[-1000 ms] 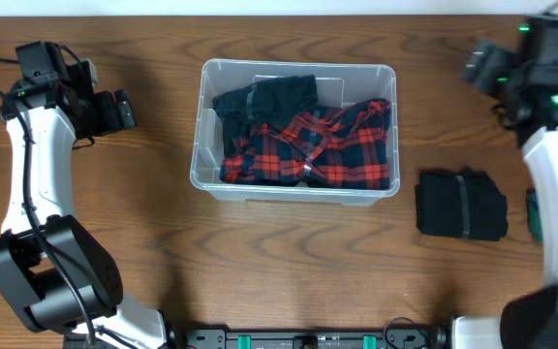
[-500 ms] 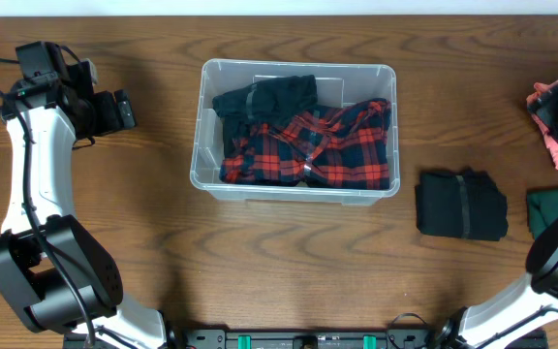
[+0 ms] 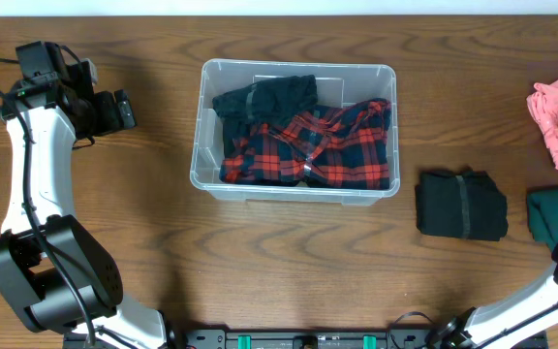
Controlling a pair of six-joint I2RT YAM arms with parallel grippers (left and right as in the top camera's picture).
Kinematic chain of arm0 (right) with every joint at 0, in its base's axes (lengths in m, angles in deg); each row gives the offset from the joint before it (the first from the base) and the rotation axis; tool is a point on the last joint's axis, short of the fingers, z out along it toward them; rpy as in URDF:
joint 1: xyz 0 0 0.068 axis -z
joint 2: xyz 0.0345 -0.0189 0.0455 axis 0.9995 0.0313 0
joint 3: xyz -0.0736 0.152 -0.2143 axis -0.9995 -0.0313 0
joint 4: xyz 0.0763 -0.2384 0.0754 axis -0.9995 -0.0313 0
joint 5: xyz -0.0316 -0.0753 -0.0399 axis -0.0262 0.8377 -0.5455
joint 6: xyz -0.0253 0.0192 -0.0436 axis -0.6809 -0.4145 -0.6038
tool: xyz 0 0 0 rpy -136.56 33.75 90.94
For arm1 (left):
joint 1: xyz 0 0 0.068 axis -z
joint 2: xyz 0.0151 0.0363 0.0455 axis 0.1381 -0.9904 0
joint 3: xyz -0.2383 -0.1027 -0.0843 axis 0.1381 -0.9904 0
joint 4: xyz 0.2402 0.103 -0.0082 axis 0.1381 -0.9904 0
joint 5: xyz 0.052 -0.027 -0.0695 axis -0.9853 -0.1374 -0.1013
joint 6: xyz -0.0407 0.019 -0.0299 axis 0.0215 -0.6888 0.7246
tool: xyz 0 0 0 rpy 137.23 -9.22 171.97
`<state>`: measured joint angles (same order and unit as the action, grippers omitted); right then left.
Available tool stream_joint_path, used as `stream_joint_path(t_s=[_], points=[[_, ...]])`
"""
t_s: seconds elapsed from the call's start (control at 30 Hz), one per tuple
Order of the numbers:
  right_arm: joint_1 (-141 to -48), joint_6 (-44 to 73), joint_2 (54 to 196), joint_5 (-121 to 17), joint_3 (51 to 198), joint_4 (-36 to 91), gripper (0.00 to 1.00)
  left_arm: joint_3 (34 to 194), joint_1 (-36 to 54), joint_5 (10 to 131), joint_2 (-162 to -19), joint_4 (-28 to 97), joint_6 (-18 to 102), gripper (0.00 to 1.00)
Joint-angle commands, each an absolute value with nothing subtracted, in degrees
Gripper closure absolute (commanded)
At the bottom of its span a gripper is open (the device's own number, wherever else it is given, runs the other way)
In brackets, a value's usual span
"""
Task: Pack container
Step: 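Reach the right gripper to the pink shirt and grasp it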
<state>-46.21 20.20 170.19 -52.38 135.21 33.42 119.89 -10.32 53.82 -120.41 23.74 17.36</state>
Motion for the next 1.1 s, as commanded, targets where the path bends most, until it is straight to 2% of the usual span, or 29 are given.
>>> stream_joint_path(t_s=[0.0, 0.43, 0.6, 0.67, 0.7, 0.73, 0.77, 0.8, 0.9, 0.93, 1.07], points=[[-45.05, 16.44, 172.35, -55.09, 135.12, 34.23, 0.09, 119.97, -10.32, 54.19, -120.85, 23.63, 16.99, 0.02], [-44.61, 16.07, 178.15, -55.35, 135.12, 39.89, 0.14, 119.97, -10.32, 54.19, -120.85, 23.63, 16.99, 0.02], [-44.61, 16.07, 178.93, -55.35, 135.12, 43.13, 0.2, 119.97, -10.32, 54.19, -120.85, 23.63, 16.99, 0.02], [-44.7, 16.07, 179.54, -55.33, 135.14, 44.2, 0.27, 119.97, -10.32, 54.19, -120.85, 23.63, 16.99, 0.02], [-44.72, 16.09, 179.85, -55.42, 135.12, 44.63, 0.34, 119.97, -10.32, 54.19, -120.85, 23.63, 16.99, 0.02], [-44.72, 16.07, 180.16, -55.38, 135.12, 44.92, 0.45, 119.97, -10.32, 54.19, -120.85, 23.63, 16.99, 0.02], [-44.74, 16.09, 180.57, -55.38, 135.12, 45.29, 0.62, 119.97, -10.32, 54.19, -120.85, 23.63, 16.99, 0.02], [-44.74, 16.09, 180.86, -55.49, 135.12, 45.53, 0.73, 119.97, -10.32, 54.19, -120.85, 23.63, 16.99, 0.02], [-44.77, 16.07, 181.64, -55.51, 135.12, 45.88, 0.94, 119.97, -10.32, 54.19, -120.85, 23.63, 16.99, 0.02], [-44.77, 16.07, 181.8, -55.51, 135.12, 45.84, 0.99, 119.97, -10.32, 54.19, -120.85, 23.63, 16.99, 0.02], [-44.77, 16.03, 181.86, -55.33, 135.14, 45.11, 0.99, 119.97, -10.32, 54.19, -120.85, 23.63, 16.99, 0.02]])
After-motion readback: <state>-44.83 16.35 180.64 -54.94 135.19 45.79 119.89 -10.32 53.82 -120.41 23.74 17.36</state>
